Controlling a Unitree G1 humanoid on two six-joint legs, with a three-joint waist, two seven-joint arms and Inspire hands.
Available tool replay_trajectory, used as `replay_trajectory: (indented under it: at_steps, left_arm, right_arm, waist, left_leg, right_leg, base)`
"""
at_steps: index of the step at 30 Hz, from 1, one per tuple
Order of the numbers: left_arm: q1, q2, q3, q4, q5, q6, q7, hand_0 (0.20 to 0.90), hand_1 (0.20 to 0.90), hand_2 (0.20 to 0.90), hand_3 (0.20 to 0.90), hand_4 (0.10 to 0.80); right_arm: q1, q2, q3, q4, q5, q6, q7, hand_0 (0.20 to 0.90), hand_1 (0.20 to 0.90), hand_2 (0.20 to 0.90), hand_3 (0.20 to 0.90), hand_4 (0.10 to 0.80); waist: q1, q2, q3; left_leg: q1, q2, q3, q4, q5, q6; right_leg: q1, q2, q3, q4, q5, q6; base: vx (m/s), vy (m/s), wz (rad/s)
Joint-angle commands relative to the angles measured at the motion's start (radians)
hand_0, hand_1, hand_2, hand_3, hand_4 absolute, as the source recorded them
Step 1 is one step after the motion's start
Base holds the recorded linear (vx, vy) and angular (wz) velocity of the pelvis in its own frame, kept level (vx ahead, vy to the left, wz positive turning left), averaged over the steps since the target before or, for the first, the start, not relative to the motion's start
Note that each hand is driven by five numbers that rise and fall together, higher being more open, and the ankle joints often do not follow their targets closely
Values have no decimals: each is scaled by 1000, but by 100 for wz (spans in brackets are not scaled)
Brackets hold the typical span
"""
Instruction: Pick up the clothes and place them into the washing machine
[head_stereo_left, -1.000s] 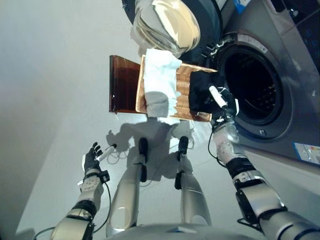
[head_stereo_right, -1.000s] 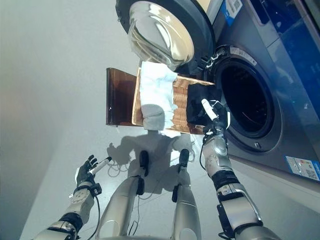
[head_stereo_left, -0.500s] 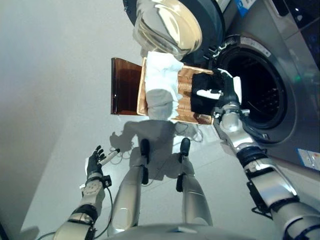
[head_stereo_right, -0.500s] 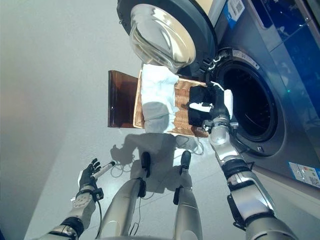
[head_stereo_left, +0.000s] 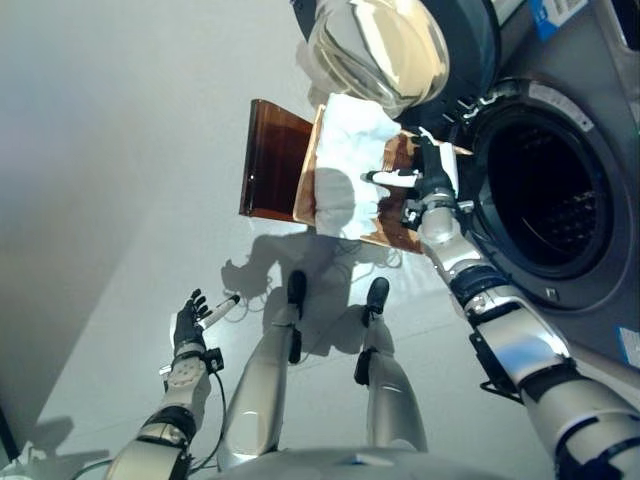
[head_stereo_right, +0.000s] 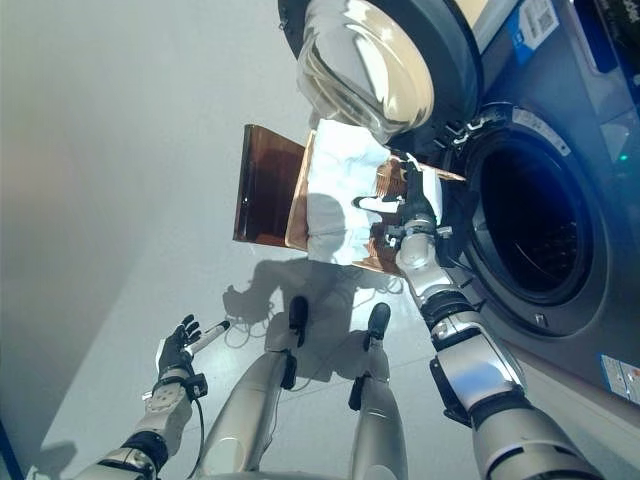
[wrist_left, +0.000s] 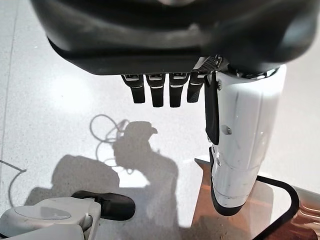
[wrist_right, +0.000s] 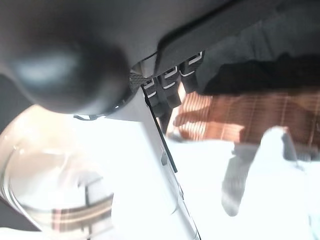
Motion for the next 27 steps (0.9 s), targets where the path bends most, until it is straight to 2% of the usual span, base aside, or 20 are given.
replay_trajectory:
  at_steps: [1, 14, 20, 27]
  left_arm:
    - [4, 65, -20, -7, 6, -35, 44, 900, 900, 900, 900, 800]
    - [7, 70, -29, -14, -17, -33, 23, 900, 900, 900, 900, 800]
    - [13, 85, -37, -68, -54, -44, 15, 900, 900, 900, 900, 800]
    - [13, 113, -54, -195, -108, -70, 17, 900, 900, 900, 900, 800]
  right_arm:
    - [-98, -38, 9, -41, -2, -52, -3, 900, 900, 900, 900, 800]
    - [-128, 34, 10, 10, 175, -80, 77, 900, 900, 900, 900, 800]
    - [-173, 71, -8, 66, 287, -85, 93, 900, 900, 900, 900, 800]
    - [-258, 62, -21, 142, 344, -74, 88, 900, 900, 900, 900, 800]
  waist:
    - [27, 47, 12]
    - [37, 49, 24]
    - [56, 67, 51]
    - [87, 94, 95]
  left_leg:
    - [132, 3, -55, -290, 130, -106]
    - [124, 7, -58, -290, 136, -109]
    - [102, 1, -69, -290, 145, -113]
    - [56, -8, -89, -290, 161, -118]
  right_leg:
    - [111, 45, -23, 14, -57, 32]
    - [103, 45, -24, 7, -54, 30]
    - [91, 42, -33, 4, -49, 32]
    - [67, 35, -51, 0, -42, 35]
  base:
    - [-27, 16, 6]
    - [-4, 3, 1]
    - [-7, -3, 2]
    - [-28, -12, 10]
